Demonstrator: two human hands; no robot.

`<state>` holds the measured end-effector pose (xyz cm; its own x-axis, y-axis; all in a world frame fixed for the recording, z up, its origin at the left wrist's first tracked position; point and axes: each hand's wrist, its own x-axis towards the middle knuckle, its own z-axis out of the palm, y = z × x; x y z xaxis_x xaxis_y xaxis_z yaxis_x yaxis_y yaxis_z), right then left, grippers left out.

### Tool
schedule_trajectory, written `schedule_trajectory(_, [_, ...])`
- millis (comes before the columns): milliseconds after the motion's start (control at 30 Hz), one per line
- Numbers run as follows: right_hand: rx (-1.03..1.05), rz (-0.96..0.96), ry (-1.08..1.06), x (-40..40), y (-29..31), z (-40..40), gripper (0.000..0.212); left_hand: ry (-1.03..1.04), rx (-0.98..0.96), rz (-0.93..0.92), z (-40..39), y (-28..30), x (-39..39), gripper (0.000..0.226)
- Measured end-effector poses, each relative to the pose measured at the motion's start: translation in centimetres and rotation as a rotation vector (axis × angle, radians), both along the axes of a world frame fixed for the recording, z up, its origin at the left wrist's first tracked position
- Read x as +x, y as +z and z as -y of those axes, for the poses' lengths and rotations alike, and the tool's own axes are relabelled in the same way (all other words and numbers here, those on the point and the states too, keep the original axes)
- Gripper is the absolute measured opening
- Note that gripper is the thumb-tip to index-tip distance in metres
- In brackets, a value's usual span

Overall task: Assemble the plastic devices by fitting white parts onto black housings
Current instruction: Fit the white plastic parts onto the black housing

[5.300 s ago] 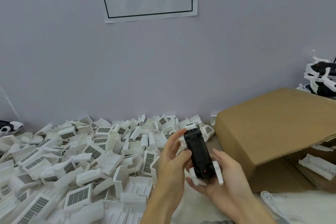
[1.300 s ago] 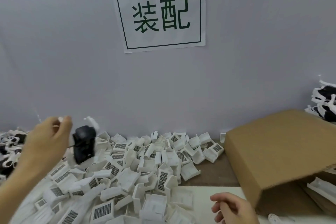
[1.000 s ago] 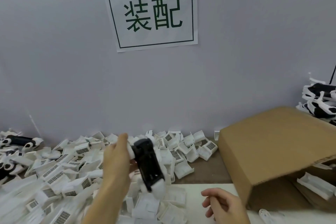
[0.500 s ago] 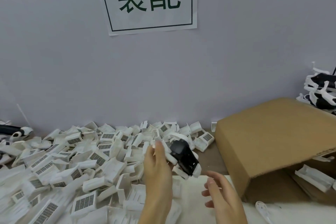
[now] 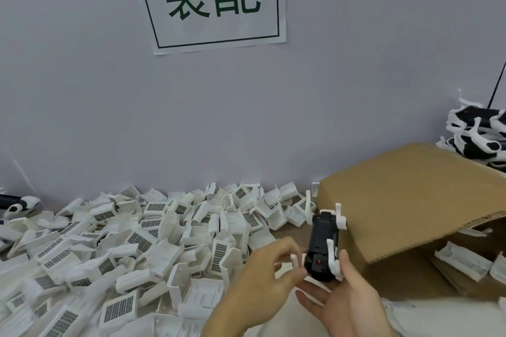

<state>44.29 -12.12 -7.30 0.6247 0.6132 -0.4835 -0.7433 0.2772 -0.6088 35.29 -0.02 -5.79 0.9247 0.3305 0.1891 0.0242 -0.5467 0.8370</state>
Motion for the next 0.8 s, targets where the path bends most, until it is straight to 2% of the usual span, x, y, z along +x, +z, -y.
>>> schedule_trajectory(67, [0.02,0.018,-0.034,-0.1,0.4,0.0,0.027,-0.006,-0.102,-0.06,-0.2,0.3,-0.5,0.01])
schedule_trajectory(167, [-0.028,0.156,-0.045,-0.5,0.5,0.0,0.009,0.038,-0.339,-0.09,-0.2,0.5,-0.6,0.038])
schedule_trajectory(333, [-0.181,0.75,-0.011,-1.5,-1.6,0.4,0.054,0.129,-0.521,-0.039,0.3,0.7,0.2,0.04])
schedule_trajectory(433, [-0.285,0.965,-0.027,-1.9,-1.9,-0.2,0.064,0.154,-0.612,0.025,0.4,0.3,0.7,0.026])
schedule_trajectory(567, [-0.327,1.078,-0.075,-2.0,-2.3,-0.5,0.058,0.298,-0.923,0.113,0.8,-0.3,1.4,0.053])
schedule_trajectory(633, [-0.345,1.087,-0.086,-1.9,-2.6,-0.4,0.053,0.322,-1.007,0.121,1.0,-0.4,1.5,0.065])
schedule_trajectory(733, [-0.385,1.078,-0.092,-1.7,-2.8,-0.5,0.053,0.314,-1.012,0.109,1.0,-0.4,1.5,0.061])
schedule_trajectory(800, [-0.411,1.056,-0.085,-1.5,-2.9,-0.6,0.061,0.285,-0.936,0.081,1.1,-0.7,1.7,0.043])
